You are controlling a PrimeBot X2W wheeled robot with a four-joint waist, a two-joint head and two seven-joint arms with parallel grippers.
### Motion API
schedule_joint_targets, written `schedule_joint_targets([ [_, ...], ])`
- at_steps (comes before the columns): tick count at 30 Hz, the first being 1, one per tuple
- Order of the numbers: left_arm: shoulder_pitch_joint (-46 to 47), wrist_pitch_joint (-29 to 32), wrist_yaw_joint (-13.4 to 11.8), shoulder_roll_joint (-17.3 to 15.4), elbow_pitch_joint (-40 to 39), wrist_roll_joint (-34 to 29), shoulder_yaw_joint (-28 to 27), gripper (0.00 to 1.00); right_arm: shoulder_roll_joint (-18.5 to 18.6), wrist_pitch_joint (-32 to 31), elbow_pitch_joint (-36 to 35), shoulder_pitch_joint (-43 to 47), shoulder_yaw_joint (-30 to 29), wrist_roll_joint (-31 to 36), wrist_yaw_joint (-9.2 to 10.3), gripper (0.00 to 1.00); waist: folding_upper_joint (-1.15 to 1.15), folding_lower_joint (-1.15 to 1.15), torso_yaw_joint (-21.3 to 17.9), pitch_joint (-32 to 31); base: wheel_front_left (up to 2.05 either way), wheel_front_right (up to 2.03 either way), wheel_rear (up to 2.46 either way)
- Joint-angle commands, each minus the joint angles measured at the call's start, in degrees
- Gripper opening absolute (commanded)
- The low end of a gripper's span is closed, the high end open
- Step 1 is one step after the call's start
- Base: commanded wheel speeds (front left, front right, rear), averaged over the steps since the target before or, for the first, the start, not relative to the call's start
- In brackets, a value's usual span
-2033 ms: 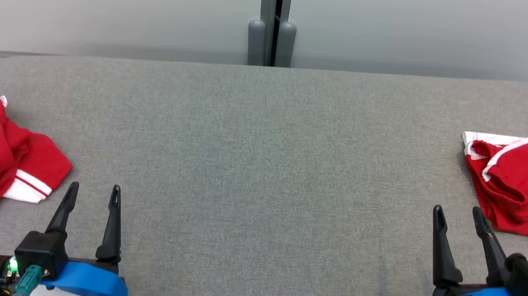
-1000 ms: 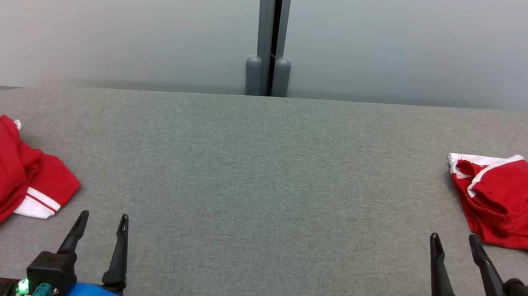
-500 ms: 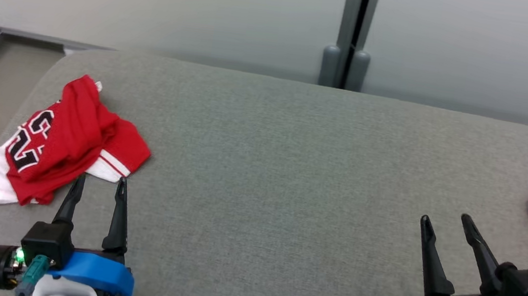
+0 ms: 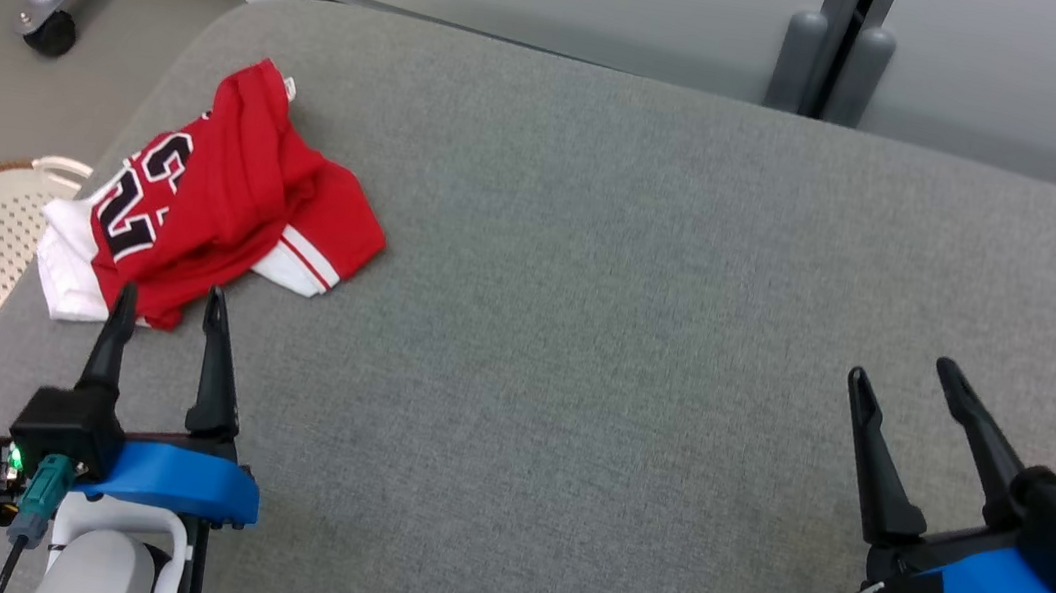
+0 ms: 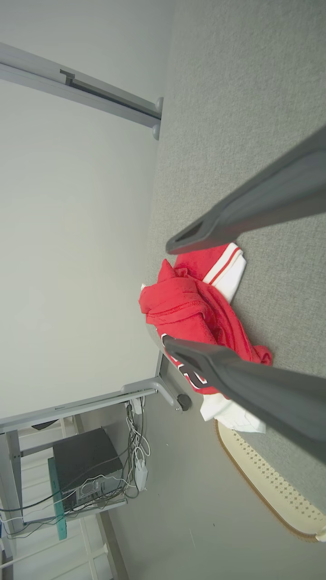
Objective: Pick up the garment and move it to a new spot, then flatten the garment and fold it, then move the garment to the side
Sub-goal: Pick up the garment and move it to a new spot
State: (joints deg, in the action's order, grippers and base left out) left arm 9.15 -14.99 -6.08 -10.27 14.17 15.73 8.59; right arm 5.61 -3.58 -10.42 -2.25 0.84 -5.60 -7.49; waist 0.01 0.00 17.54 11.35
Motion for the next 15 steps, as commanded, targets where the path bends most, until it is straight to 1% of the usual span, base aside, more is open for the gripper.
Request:
schedule_joint_targets([
  [1,1.81,-0.21,0.18,0.3,0.11,-0.31,-0.23,1.0,0.75,-0.49,-0.79,-1.19,0.09,0.3,0.0,1.0,-0.01,0.0,1.07,2.33,0.0,0.0,0.0],
  [4,5.26,-0.23,0.92,0.72,1.6,-0.52,-0.66,1.0,1.89,-1.83,-2.67,-2.75,0.15,0.48,0.01,1.0,-0.01,0.0,0.63,6.26,0.0,0.0,0.0],
  [7,9.56,-0.22,1.72,0.83,5.2,0.29,-1.16,1.0,2.84,-2.83,-4.22,-4.3,0.25,0.42,0.0,1.0,-0.01,0.0,-0.31,10.16,0.0,0.0,0.0],
  [12,17.5,-0.25,4.07,0.34,15.05,2.02,-1.93,1.0,3.78,-3.43,-5.52,-5.87,-0.25,0.1,0.0,1.0,-0.01,0.0,-2.08,15.45,0.0,0.0,0.0],
  [15,21.84,0.1,5.38,0.34,22.07,3.25,-2.4,1.0,4.02,-3.31,-5.82,-6.1,-0.91,0.05,0.0,1.0,-0.01,0.0,-2.82,17.37,0.0,0.0,0.0],
])
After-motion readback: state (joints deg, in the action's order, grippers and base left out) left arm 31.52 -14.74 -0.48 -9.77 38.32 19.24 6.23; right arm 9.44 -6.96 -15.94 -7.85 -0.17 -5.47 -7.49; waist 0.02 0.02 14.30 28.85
